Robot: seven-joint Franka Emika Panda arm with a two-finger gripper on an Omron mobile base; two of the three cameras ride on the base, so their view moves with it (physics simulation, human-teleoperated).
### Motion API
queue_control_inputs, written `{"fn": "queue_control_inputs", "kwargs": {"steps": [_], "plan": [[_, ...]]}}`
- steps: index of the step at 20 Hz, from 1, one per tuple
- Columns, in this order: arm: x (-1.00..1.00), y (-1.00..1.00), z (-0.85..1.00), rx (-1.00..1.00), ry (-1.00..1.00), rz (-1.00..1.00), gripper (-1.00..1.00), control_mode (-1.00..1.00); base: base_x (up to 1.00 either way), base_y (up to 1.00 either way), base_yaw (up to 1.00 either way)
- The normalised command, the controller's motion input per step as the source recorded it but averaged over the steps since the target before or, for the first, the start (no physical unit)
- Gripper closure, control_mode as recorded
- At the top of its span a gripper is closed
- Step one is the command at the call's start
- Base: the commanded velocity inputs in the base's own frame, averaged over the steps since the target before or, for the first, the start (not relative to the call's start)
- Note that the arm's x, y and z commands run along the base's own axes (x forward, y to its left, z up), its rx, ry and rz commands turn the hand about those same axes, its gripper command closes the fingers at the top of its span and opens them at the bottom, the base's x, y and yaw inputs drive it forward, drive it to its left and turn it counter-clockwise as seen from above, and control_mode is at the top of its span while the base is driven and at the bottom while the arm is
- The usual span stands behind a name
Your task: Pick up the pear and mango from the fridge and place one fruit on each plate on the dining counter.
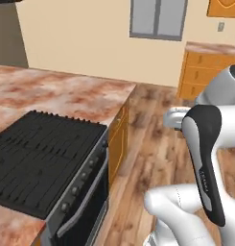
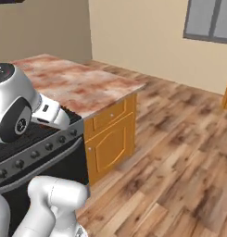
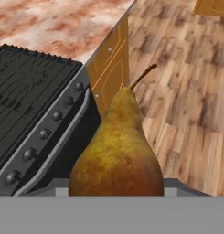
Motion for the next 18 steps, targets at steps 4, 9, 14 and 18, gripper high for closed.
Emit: {"fn": "queue_control_inputs", "kwargs": {"steps": [4,9,14,18], "plan": [[0.0,0.0,0.0,0.0,0.0,0.0,1.0,1.0,-0.4,0.0,0.8],[0.0,0.0,0.0,0.0,0.0,0.0,1.0,1.0,-0.38,0.0,0.8],[0.0,0.0,0.0,0.0,0.0,0.0,1.0,1.0,-0.46,0.05,0.78],[0.0,0.0,0.0,0.0,0.0,0.0,1.0,1.0,-0.41,0.14,0.79]]}}
